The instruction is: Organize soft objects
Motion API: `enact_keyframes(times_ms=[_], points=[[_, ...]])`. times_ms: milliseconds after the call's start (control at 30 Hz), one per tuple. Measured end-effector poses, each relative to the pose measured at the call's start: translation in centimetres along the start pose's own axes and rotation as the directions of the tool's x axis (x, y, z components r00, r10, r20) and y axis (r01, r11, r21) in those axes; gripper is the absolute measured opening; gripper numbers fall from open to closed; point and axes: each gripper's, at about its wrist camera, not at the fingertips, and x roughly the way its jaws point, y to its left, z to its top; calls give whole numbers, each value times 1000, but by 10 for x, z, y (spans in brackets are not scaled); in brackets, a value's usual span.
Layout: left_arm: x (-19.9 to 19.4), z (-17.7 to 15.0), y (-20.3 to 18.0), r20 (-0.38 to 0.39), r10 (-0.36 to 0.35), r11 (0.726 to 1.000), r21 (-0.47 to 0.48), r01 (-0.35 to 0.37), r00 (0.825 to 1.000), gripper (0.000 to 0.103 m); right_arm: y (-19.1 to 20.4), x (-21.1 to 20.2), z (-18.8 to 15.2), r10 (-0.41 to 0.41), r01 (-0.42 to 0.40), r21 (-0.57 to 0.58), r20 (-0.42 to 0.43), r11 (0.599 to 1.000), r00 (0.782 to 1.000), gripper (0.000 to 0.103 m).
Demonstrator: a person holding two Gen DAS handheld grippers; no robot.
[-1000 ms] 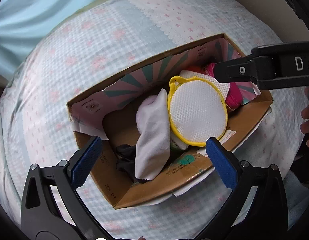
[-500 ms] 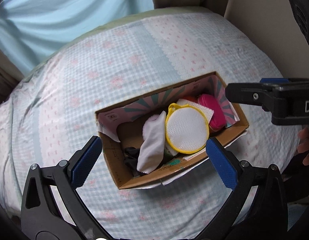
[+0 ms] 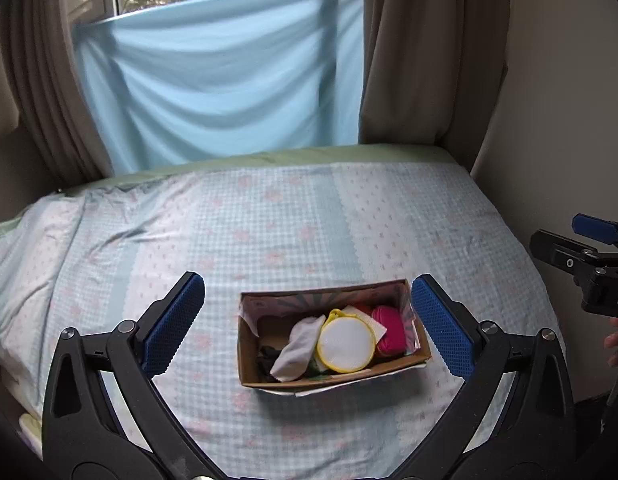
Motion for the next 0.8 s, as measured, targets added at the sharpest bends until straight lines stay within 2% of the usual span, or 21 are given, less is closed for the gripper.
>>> enact_keyframes(times_ms=[133,300,533,800], points=[[-30,5,-12,63,8,1000,-22,-6,998,103,-7,-34,2,-22,23,-23,75,999,997,97],[-56,7,-25,116,8,999,-40,-3,993,103,-18,-60,-3,-30,32,-16,129,999,991,97],[-82,1,-37,168,18,999,-49,-10,986,103,-32,-77,-17,-67,70,-12,170,997,983,97],[-90,-4,-51,193,35,999,-32,-29,981,103,-41,-89,-20,-73,75,-1,208,997,975,97]])
